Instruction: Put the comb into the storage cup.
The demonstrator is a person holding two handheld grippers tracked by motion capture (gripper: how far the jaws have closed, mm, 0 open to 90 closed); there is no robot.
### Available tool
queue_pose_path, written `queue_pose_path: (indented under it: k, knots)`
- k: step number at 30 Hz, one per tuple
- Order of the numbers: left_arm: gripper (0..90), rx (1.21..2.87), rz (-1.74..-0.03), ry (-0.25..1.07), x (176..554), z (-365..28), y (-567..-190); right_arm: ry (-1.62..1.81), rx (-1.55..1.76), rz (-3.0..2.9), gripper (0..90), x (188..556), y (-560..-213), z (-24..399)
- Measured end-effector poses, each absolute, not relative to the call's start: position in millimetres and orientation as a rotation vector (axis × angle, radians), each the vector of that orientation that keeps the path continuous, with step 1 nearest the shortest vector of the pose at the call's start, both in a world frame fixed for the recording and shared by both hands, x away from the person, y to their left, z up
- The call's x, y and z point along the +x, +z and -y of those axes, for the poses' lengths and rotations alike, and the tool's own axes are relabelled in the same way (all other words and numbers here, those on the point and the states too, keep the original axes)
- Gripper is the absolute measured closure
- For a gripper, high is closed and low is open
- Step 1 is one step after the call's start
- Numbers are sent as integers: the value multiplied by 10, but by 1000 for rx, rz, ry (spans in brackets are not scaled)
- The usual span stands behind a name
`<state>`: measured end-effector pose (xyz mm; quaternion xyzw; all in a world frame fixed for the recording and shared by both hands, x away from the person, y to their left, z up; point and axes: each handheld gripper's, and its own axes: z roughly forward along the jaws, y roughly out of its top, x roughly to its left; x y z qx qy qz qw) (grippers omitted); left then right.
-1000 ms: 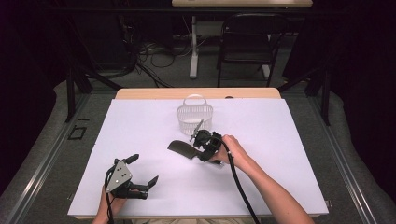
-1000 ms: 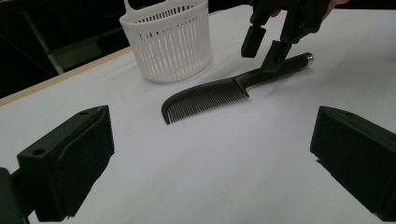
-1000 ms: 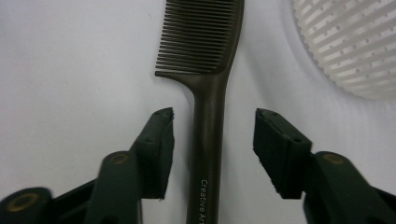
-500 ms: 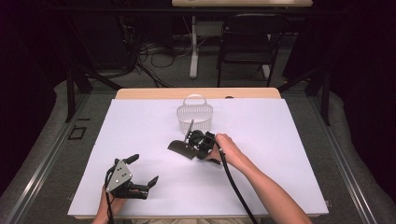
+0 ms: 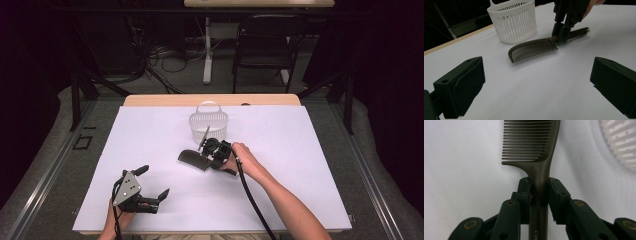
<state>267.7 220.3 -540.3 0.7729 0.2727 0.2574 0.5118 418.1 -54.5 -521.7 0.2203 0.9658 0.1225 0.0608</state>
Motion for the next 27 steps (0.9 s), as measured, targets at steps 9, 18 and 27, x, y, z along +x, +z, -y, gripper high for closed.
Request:
queue_pose_path:
  k: [9, 18, 27]
  knots:
    - [0, 1861, -657, 620, 2676, -2198, -5403, 506, 659, -2879, 728, 4085, -5098, 649]
    - [0, 1861, -658, 621, 2676, -2197, -5404, 619, 651, -2845, 727, 4017, -5053, 768]
    - [0, 1865, -653, 625, 2675, -2184, -5405, 676, 660, -2812, 727, 3948, -5052, 860]
